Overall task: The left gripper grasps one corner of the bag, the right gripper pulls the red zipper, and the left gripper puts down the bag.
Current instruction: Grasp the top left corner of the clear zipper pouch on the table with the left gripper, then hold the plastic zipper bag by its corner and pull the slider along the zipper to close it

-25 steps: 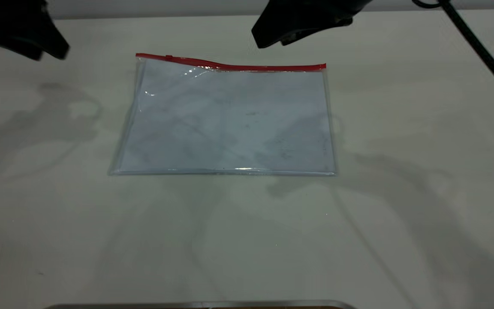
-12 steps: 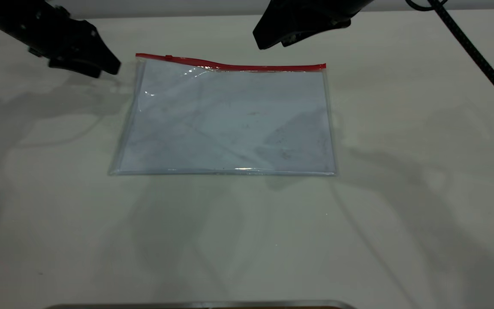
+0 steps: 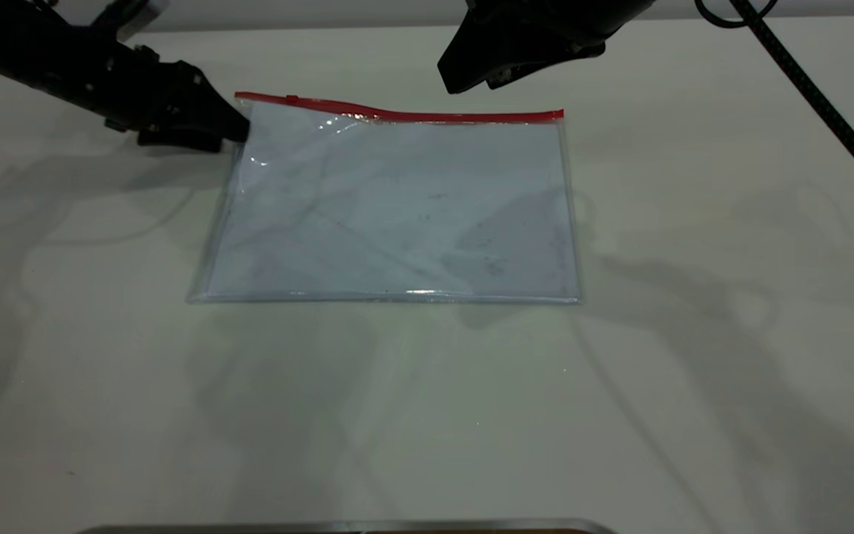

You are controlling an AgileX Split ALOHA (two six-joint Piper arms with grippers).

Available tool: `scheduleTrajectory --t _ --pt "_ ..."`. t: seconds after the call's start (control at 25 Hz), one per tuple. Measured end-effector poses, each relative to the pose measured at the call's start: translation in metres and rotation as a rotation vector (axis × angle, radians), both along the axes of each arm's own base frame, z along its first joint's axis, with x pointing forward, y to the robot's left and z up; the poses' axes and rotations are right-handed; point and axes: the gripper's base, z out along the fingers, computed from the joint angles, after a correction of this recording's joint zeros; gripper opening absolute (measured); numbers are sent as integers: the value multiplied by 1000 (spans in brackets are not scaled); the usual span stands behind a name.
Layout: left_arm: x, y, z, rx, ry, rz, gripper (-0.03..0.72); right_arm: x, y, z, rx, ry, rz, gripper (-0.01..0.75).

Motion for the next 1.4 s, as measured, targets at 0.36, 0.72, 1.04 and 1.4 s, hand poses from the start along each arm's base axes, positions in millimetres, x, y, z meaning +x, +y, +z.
scheduleTrajectory --t 0.36,0.72,1.04,1.4 --pt "1 -29 -4 -57 -2 -42 520 2 -1 -1 -8 -6 -16 416" --pt "1 -34 -10 -36 -5 -32 166 2 1 1 6 -2 1 416" --pt "-4 -40 2 -83 -72 -187 53 43 11 22 100 -83 136 416" --pt "-13 -56 73 -142 -163 -473 53 77 27 10 144 -154 292 402"
